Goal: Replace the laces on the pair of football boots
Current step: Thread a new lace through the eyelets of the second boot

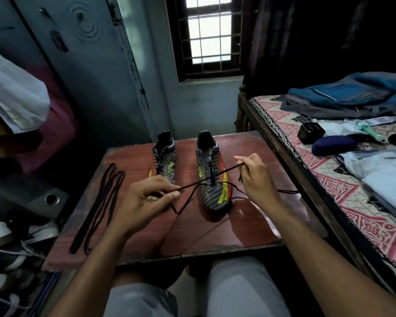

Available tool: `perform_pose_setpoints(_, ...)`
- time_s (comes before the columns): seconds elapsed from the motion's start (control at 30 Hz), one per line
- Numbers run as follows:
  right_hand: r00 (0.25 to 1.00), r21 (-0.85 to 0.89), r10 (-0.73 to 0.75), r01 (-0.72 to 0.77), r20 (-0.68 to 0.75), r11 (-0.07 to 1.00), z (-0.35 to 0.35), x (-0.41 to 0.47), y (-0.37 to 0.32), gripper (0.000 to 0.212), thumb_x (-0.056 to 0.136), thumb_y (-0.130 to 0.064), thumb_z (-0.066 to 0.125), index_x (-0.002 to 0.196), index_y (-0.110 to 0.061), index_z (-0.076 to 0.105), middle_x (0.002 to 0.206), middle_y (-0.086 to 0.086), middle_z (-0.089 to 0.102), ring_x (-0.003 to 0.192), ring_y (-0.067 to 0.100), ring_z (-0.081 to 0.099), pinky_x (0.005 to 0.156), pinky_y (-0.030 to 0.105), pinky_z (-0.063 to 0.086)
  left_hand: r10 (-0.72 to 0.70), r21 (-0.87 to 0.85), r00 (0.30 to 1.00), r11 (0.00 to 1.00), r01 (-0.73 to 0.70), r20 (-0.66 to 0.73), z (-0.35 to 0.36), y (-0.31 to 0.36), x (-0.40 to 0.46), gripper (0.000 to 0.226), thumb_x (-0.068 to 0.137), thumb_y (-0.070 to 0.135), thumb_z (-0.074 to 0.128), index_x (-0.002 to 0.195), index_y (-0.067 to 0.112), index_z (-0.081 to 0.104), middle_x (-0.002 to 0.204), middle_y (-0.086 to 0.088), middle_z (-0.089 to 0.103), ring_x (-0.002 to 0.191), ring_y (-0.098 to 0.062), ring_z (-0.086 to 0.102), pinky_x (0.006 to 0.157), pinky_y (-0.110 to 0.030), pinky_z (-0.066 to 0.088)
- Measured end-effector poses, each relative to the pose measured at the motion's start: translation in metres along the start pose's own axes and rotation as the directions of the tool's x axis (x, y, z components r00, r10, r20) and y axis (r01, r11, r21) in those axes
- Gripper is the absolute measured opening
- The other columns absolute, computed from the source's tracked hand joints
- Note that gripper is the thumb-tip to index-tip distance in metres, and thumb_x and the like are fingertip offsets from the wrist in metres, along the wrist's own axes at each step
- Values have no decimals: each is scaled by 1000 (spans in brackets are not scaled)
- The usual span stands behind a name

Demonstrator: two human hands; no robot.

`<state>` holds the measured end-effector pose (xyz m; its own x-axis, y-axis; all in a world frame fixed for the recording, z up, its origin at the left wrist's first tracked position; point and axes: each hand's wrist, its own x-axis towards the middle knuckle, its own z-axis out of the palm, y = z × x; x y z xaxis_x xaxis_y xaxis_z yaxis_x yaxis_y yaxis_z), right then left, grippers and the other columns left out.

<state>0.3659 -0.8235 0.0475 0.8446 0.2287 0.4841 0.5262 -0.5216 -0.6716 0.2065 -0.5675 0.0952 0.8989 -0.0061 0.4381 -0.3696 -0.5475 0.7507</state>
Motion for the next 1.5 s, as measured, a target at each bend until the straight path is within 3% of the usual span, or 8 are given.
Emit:
perform_pose_setpoints(0.17,990,337,54,-6,-132,941,8,-1,-6,28,99,-8,65,112,-31,74,94,-5,67,73,15,71,71,27,55,18,178,990,984,7,-141,30,-12,24,16,95,26,68,104,24,80,101,13,72,94,-9,68,76,-17,50)
perform_pose_setpoints(0.3,985,454,117,-46,-129,890,18,-7,0,32,93,-9,73,95,-40,77,95,-1,74,84,23,74,76,47,62,-53,289,997,955,70,-63,77,-37,65,15,92,29,76,106,32,79,98,17,66,80,-3,63,77,-32,57)
perform_pose_setpoints(0.47,975,431,130,-40,-180,901,28,-9,14,15,90,-11,78,96,-24,78,91,-6,76,86,11,73,78,40,60,-86,328,992,938,110,-88,107,-58,79,16,88,33,74,104,37,72,95,17,59,86,-6,60,80,-37,56)
perform_pose_setpoints(0.7,964,499,172,-49,-204,865,32,-11,13,10,98,-18,69,98,-21,79,76,-1,73,59,10,63,56,28,51,-108,242,971,957,160,-213,119,-71,65,28,85,29,78,109,40,73,93,14,57,86,-3,59,76,-25,52)
perform_pose_setpoints(0.93,977,519,170,-82,-126,851,36,-13,9,9,96,-23,70,96,-23,79,87,-10,76,78,6,70,69,23,53,-178,236,964,946,223,-198,120,-70,64,32,88,40,77,119,44,73,95,15,54,81,-1,56,75,-30,53)
perform_pose_setpoints(1.13,982,524,189,-160,-3,837,39,-12,9,22,83,-7,83,92,-26,79,90,-4,79,86,15,76,85,40,62,-180,219,967,951,217,-179,120,-72,62,26,90,40,75,116,39,76,92,16,51,84,-1,57,78,-33,53)
perform_pose_setpoints(1.27,975,490,219,-181,-20,853,38,-11,12,22,81,-8,85,83,-28,75,83,-3,77,74,27,74,70,50,62,-173,220,969,953,210,-176,120,-73,63,26,90,37,76,116,39,76,93,15,51,85,-3,57,78,-34,54)
perform_pose_setpoints(1.5,989,417,148,-125,-23,900,37,-13,13,24,80,-8,84,78,-28,71,84,-9,76,80,15,73,77,42,62,-174,211,966,954,213,-189,121,-73,64,28,87,34,79,115,38,77,90,17,49,81,6,51,70,-20,42)
